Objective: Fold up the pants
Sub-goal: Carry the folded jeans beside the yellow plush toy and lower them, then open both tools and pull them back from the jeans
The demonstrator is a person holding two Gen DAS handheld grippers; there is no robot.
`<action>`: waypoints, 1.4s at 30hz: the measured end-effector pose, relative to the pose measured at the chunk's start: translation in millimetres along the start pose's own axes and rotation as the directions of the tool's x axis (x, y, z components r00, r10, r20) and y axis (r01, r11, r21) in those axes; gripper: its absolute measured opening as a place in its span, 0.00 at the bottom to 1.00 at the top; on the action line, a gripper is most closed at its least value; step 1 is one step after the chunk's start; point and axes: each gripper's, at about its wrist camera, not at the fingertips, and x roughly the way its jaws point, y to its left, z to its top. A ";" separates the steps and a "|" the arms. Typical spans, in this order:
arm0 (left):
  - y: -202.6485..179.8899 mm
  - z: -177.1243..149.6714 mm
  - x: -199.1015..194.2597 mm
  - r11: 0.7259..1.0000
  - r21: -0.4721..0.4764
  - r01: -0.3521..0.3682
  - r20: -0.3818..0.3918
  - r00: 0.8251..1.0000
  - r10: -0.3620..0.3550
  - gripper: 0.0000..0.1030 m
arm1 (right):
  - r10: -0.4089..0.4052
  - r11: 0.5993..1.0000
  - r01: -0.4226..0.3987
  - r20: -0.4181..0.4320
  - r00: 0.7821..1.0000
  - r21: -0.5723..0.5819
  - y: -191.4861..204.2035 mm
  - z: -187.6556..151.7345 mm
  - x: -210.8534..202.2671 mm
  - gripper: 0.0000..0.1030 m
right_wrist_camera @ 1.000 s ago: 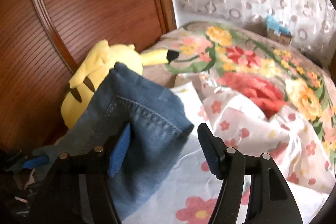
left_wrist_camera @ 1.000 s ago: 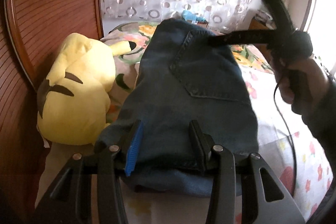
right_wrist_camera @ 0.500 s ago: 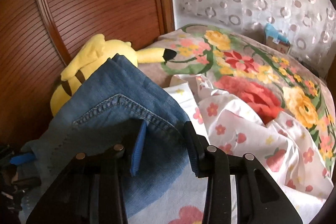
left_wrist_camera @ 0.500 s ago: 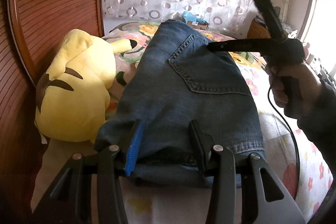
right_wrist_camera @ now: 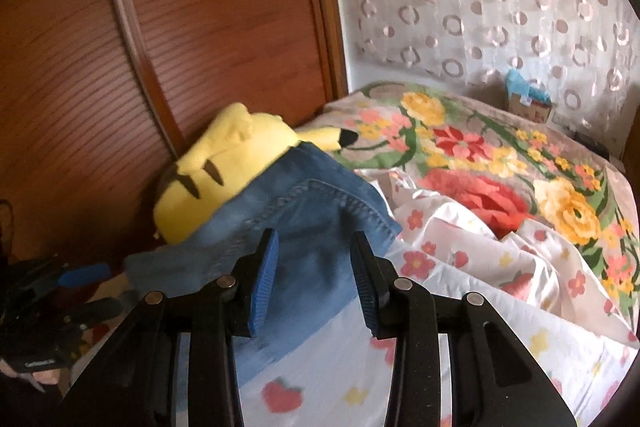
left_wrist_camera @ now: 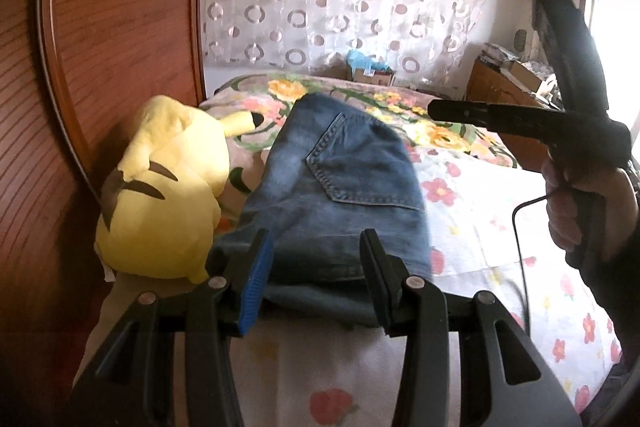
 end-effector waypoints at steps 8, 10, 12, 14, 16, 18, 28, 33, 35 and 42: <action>-22.6 -4.0 -39.8 0.999 0.035 0.000 0.048 0.999 -0.001 0.42 | -0.010 1.000 0.011 0.063 0.998 -0.012 29.8 -14.9 -58.5 0.42; -28.8 -6.2 -49.7 0.999 0.044 -0.001 0.059 0.998 -0.002 0.42 | -0.024 1.000 0.025 0.076 0.997 -0.013 34.2 -22.5 -72.5 0.50; -34.2 -8.6 -58.0 0.998 0.055 0.005 0.067 0.998 -0.008 0.42 | -0.032 0.999 0.033 0.087 0.996 -0.010 37.5 -30.5 -84.9 0.54; -40.1 -11.6 -66.3 0.998 0.069 0.007 0.074 0.997 -0.012 0.42 | -0.041 0.999 0.041 0.095 0.995 -0.003 38.8 -38.5 -95.6 0.61; -44.6 -14.0 -72.2 0.997 0.078 0.003 0.079 0.997 -0.009 0.42 | -0.050 0.999 0.050 0.104 0.993 0.003 40.0 -45.4 -104.8 0.63; -49.4 -17.8 -79.1 0.996 0.084 0.012 0.083 0.996 -0.019 0.42 | -0.058 0.998 0.057 0.107 0.993 0.009 41.5 -53.0 -114.7 0.64; -79.7 -38.5 -110.4 0.988 0.130 0.084 0.098 0.991 -0.097 0.50 | -0.090 0.996 0.086 0.146 0.985 0.036 51.3 -94.1 -163.1 0.71; -92.6 -47.1 -124.9 0.983 0.141 0.120 0.112 0.984 -0.137 0.51 | -0.114 0.993 0.107 0.156 0.981 0.055 52.3 -116.4 -187.6 0.72; -97.2 -49.4 -131.2 0.981 0.146 0.130 0.118 0.982 -0.148 0.52 | -0.124 0.991 0.115 0.159 0.980 0.063 51.9 -123.5 -196.9 0.72; -111.0 -55.9 -146.7 0.976 0.157 0.149 0.132 0.976 -0.170 0.53 | -0.151 0.987 0.139 0.181 0.972 0.075 52.2 -142.9 -229.5 0.73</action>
